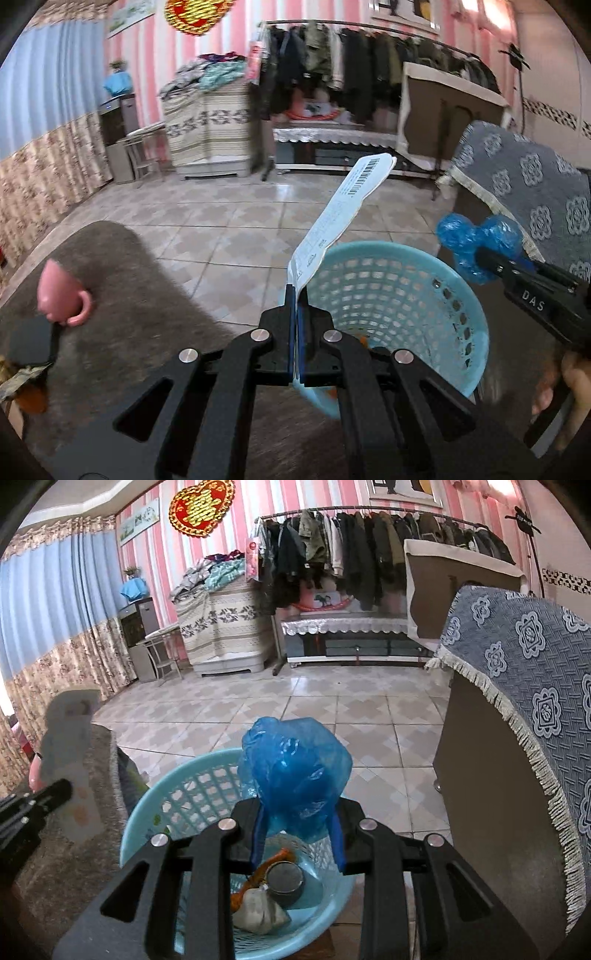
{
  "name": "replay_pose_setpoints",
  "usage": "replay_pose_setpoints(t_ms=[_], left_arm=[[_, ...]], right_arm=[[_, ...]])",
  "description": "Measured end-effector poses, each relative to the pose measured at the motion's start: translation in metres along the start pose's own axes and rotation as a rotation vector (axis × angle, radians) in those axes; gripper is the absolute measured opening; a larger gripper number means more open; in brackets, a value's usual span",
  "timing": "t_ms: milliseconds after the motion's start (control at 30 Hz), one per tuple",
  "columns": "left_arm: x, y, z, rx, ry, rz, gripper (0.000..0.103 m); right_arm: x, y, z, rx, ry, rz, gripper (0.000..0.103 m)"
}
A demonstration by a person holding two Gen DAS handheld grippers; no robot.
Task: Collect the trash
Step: 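Carry the blue bag and white paper slip over the light-blue basket with both tools, then open the left tool to drop the paper slip while the right tool drops the blue bag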
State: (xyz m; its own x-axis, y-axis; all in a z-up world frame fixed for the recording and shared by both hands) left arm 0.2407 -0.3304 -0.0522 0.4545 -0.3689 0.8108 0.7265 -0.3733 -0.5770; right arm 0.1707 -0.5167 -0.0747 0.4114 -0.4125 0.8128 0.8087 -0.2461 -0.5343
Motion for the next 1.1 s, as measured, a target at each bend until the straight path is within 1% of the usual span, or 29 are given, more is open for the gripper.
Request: replay_pose_setpoints(t_ms=[67,167,267,333,367,433,467,500,533,567,600,667,700,733,800,867,933,1000,1100], left_arm=[[-0.001,0.009,-0.014,-0.032,0.014,-0.001,0.0],[-0.001,0.026,-0.029,-0.052,0.034,0.026,0.0],[0.0,0.04,-0.041,-0.087,0.039,0.035,0.0],[-0.001,0.046,-0.045,-0.092,0.043,0.046,0.0],[-0.001,0.047,-0.044,-0.095,0.042,0.049,0.003],[-0.003,0.049,-0.042,-0.093,0.037,0.055,0.02],[-0.003,0.049,-0.04,-0.083,0.034,0.054,0.036],[-0.005,0.048,-0.037,-0.069,0.029,0.049,0.047],[-0.005,0.046,-0.031,-0.052,0.019,0.039,0.05],[-0.005,0.045,-0.026,-0.042,0.01,0.036,0.057],[-0.005,0.044,-0.021,-0.029,-0.004,0.034,0.067],[-0.005,0.039,-0.003,0.01,-0.041,0.02,0.078],[-0.005,0.035,0.006,0.034,-0.053,0.008,0.081],[-0.004,0.033,0.01,0.051,-0.055,0.002,0.082],[-0.002,0.028,0.02,0.091,-0.054,-0.013,0.088],[-0.002,0.02,0.032,0.134,-0.053,-0.033,0.093],[-0.003,0.012,0.044,0.16,-0.067,-0.043,0.094],[-0.006,0.005,0.056,0.166,-0.093,-0.045,0.095],[-0.009,-0.004,0.069,0.188,-0.1,-0.053,0.096]], right_arm=[[-0.002,0.0,-0.008,0.007,0.018,0.002,0.029],[-0.006,-0.002,-0.01,-0.002,0.027,0.003,0.029],[-0.008,0.001,-0.016,-0.007,0.042,0.011,0.029],[-0.007,0.003,-0.019,-0.01,0.044,0.017,0.029],[-0.007,0.004,-0.02,-0.014,0.045,0.02,0.029],[-0.008,0.004,-0.022,-0.014,0.05,0.022,0.029],[-0.008,0.004,-0.022,-0.015,0.052,0.022,0.029],[-0.008,0.005,-0.022,-0.016,0.05,0.022,0.029],[-0.008,0.006,-0.022,-0.015,0.046,0.023,0.029],[-0.008,0.006,-0.02,-0.014,0.035,0.025,0.029],[-0.008,0.007,-0.017,-0.013,0.026,0.027,0.029],[-0.008,0.01,-0.009,-0.011,0.0,0.031,0.029],[-0.009,0.01,-0.004,-0.013,-0.012,0.032,0.029],[-0.009,0.012,0.0,-0.014,-0.023,0.034,0.029],[-0.011,0.016,0.011,-0.01,-0.044,0.044,0.029],[-0.012,0.018,0.021,-0.007,-0.056,0.05,0.029],[-0.01,0.022,0.029,0.005,-0.057,0.054,0.029],[-0.01,0.026,0.037,0.015,-0.056,0.057,0.029],[-0.012,0.031,0.045,0.018,-0.066,0.069,0.03]])
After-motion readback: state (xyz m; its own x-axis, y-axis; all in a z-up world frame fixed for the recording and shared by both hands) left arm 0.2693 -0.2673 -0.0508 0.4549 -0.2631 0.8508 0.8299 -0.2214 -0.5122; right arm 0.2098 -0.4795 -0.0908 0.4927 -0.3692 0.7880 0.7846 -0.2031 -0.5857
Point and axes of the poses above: each gripper's, at about its wrist camera, not at the fingertips, and y roughly the way its jaws point, z to its left, x to its top, the point moved 1 cm from there along y, roughly the way its jaws point, and after that the axes turned 8 degrees about x, right-handed, at the moved point
